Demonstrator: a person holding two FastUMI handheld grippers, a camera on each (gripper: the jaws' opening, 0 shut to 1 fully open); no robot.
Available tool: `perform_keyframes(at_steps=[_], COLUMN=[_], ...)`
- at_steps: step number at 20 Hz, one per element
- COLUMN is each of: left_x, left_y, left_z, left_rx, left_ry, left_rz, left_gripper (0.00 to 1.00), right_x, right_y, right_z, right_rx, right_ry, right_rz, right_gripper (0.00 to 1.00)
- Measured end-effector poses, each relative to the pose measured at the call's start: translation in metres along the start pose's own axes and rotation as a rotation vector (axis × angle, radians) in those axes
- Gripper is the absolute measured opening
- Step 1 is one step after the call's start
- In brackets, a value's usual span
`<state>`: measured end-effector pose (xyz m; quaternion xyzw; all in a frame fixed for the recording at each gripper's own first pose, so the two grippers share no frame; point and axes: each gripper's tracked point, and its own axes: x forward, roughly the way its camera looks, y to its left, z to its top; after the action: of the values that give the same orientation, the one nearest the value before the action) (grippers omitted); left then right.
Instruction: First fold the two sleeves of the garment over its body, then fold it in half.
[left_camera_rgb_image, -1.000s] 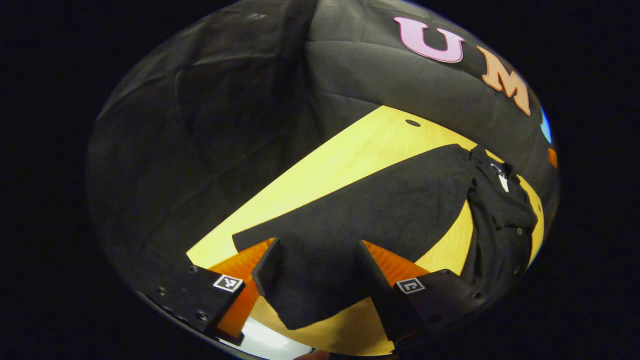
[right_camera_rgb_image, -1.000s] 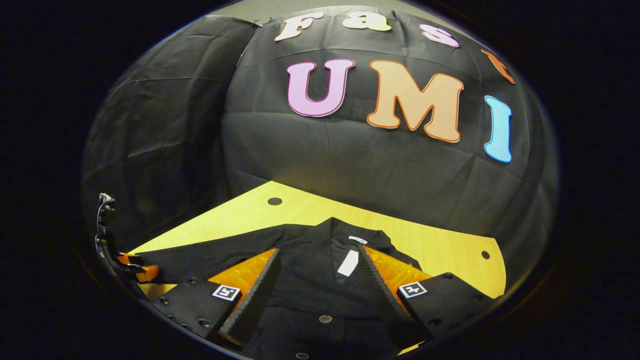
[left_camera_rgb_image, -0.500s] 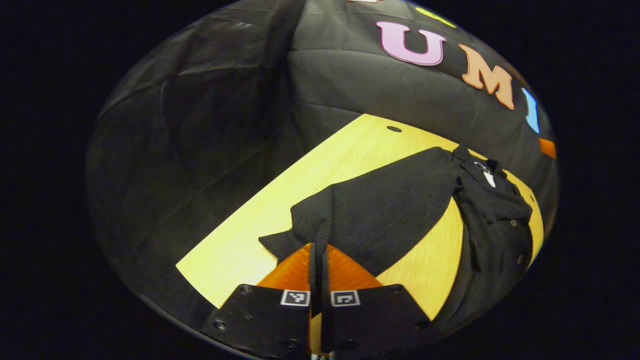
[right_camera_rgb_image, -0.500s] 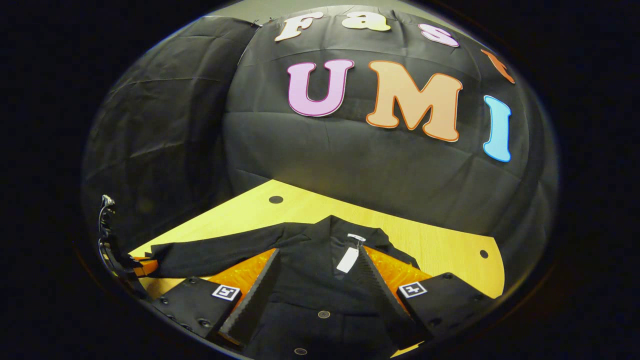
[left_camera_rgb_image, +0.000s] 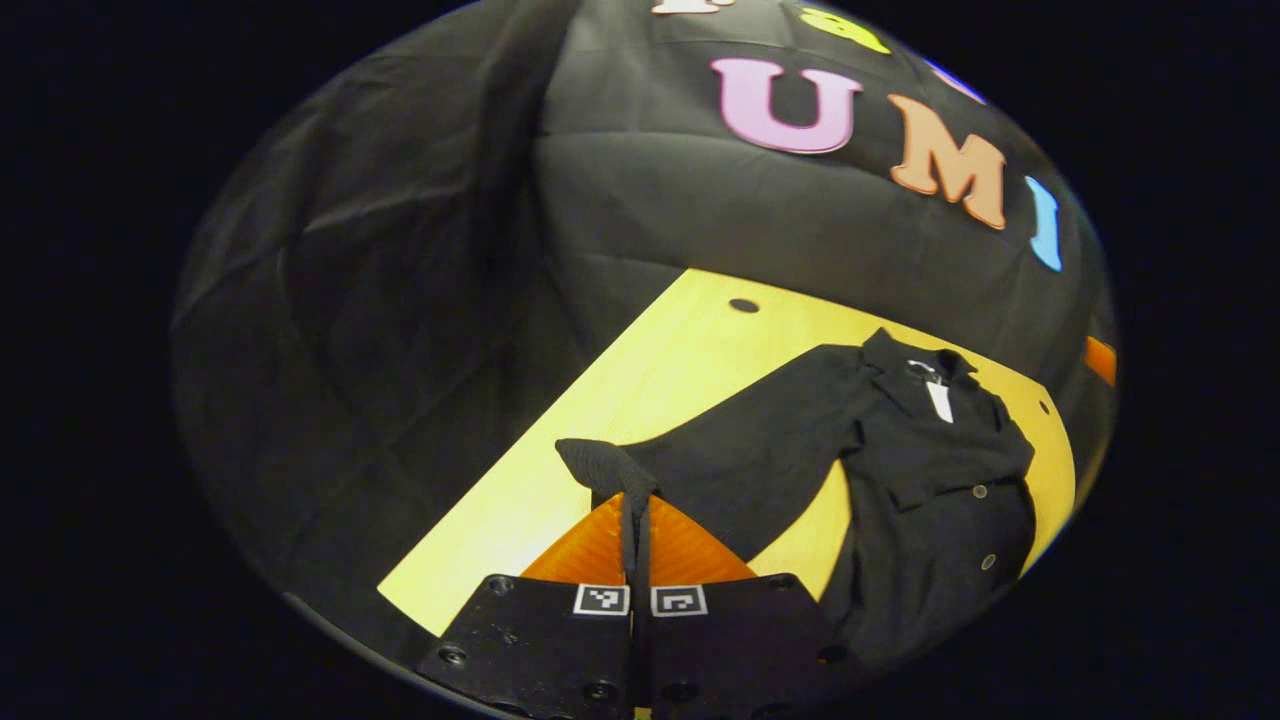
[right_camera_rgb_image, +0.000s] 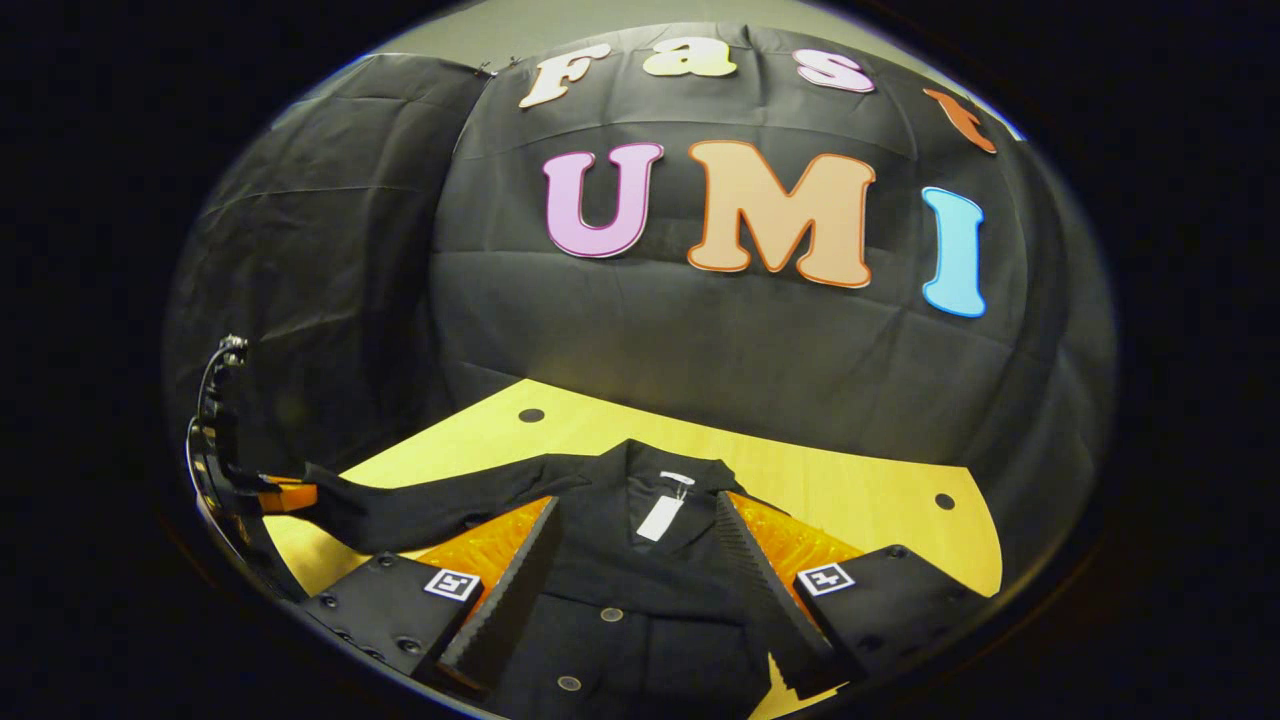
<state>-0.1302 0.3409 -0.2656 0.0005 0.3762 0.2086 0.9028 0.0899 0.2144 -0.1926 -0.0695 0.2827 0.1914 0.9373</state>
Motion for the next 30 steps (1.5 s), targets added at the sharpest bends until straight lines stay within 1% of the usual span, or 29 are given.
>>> perform_keyframes(at_steps=[1,3,4,8,12,17,22,26,30], left_x=[0.0,-0.002,-0.002,-0.006,-0.009,-0.007,0.008,0.02,0.027], left_y=[-0.011,-0.042,-0.058,-0.13,-0.197,-0.27,-0.334,-0.376,-0.406], left_z=[0.012,0.037,0.047,0.088,0.111,0.108,0.092,0.071,0.051], left_rx=[0.021,0.057,0.072,0.1,0.158,0.216,0.297,0.341,0.396], left_ry=[-0.019,-0.07,-0.086,-0.156,-0.215,-0.217,-0.179,-0.131,-0.083], left_rz=[-0.01,-0.051,-0.072,-0.179,-0.28,-0.381,-0.446,-0.478,-0.481], left_gripper=[0.0,0.0,0.0,0.0,0.0,0.0,0.0,0.0,0.0], right_x=[-0.004,-0.013,-0.017,-0.039,-0.061,-0.087,-0.108,-0.123,-0.139], right_y=[-0.008,-0.023,-0.033,-0.072,-0.113,-0.153,-0.183,-0.205,-0.225], right_z=[-0.004,-0.013,-0.015,-0.025,-0.04,-0.065,-0.091,-0.112,-0.127], right_rx=[0.012,0.032,0.04,0.082,0.136,0.195,0.249,0.274,0.309], right_ry=[0.0,0.003,0.005,-0.003,-0.004,0.007,0.034,0.061,0.072], right_rz=[-0.006,-0.017,-0.028,-0.077,-0.142,-0.209,-0.268,-0.311,-0.351], right_gripper=[0.99,1.0,0.99,1.0,0.99,0.99,0.99,0.99,0.99])
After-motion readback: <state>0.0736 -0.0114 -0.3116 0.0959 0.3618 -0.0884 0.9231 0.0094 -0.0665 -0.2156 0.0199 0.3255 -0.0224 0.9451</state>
